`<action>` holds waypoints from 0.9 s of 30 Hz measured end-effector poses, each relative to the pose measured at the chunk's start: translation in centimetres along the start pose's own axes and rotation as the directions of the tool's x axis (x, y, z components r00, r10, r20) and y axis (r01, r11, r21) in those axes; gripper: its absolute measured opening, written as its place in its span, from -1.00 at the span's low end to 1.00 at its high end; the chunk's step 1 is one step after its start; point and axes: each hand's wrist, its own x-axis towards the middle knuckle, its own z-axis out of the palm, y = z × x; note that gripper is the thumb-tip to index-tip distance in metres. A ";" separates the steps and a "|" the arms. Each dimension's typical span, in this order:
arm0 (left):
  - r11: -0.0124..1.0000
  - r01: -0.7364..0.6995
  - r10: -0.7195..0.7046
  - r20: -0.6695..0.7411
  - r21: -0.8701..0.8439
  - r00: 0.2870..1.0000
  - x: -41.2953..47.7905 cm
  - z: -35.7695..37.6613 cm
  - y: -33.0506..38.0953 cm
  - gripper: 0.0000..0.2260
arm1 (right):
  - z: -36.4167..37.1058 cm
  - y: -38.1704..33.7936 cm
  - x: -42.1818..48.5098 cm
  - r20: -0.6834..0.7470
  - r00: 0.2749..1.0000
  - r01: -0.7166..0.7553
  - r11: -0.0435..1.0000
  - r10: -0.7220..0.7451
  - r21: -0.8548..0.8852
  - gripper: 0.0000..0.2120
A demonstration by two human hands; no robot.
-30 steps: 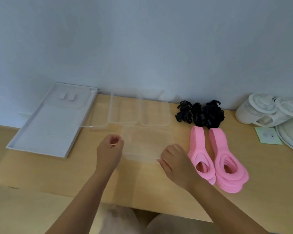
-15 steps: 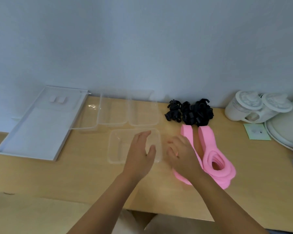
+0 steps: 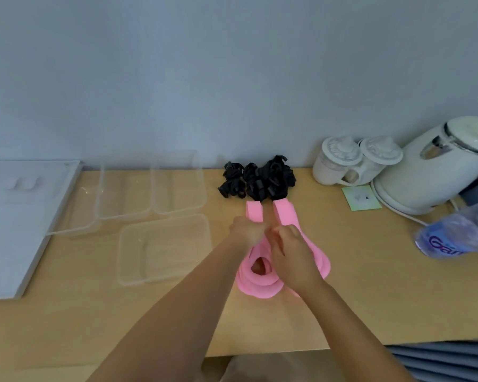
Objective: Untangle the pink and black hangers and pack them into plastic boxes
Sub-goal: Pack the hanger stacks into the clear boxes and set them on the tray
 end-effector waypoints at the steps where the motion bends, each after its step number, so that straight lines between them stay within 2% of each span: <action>1: 1.000 0.017 -0.017 -0.004 0.005 1.000 0.2 0.0 0.1 -0.64 | -0.1 0.0 -0.1 0.013 1.000 -0.005 1.000 0.005 0.002 -0.82; 5: 0.999 0.048 -0.048 0.032 -0.006 0.998 0.3 0.0 0.6 -0.81 | -0.2 0.2 -0.1 0.042 0.997 -0.065 0.997 0.063 0.051 -0.79; 8: 0.998 0.052 -0.054 0.048 0.023 0.997 0.0 0.4 0.6 -0.82 | -0.1 0.3 -0.5 0.068 0.996 -0.058 0.996 0.054 0.066 -0.79; 11: 1.000 -0.011 0.010 0.036 0.022 0.999 0.4 0.9 0.1 -0.79 | -0.5 0.5 -0.7 0.070 0.995 -0.079 0.992 0.072 0.097 -0.79; 14: 0.995 -0.088 0.089 0.030 -0.042 0.996 0.6 1.0 -0.3 -0.66 | -0.7 0.5 -0.6 0.072 0.991 -0.120 0.981 0.110 0.154 -0.81; 18: 0.983 -0.086 0.096 0.051 -0.164 0.994 0.0 -0.1 -0.6 -0.61 | -0.8 -0.1 -0.6 0.051 0.984 -0.177 0.944 0.170 0.279 -0.81; 21: 0.962 -0.094 0.125 0.108 -0.256 0.986 -0.7 -1.3 -0.7 -0.61 | -1.2 -0.7 -0.7 0.028 0.981 -0.189 0.905 0.193 0.382 -0.69; 24: 0.923 -0.111 0.169 0.130 -0.368 0.977 -1.7 -2.7 -0.6 -0.62 | -1.5 -0.5 -1.0 0.059 0.976 -0.212 0.855 0.209 0.473 -0.69; 26: 0.887 -0.127 0.196 0.114 -0.445 0.974 -2.3 -3.9 -0.4 -0.73 | -1.6 -0.4 -1.2 0.119 0.968 -0.251 0.830 0.222 0.497 -0.63; 27: 0.864 -0.136 0.212 0.105 -0.484 0.972 -2.5 -4.5 -0.4 -0.79 | -1.6 -0.6 -1.3 0.149 0.964 -0.265 0.828 0.220 0.494 -0.53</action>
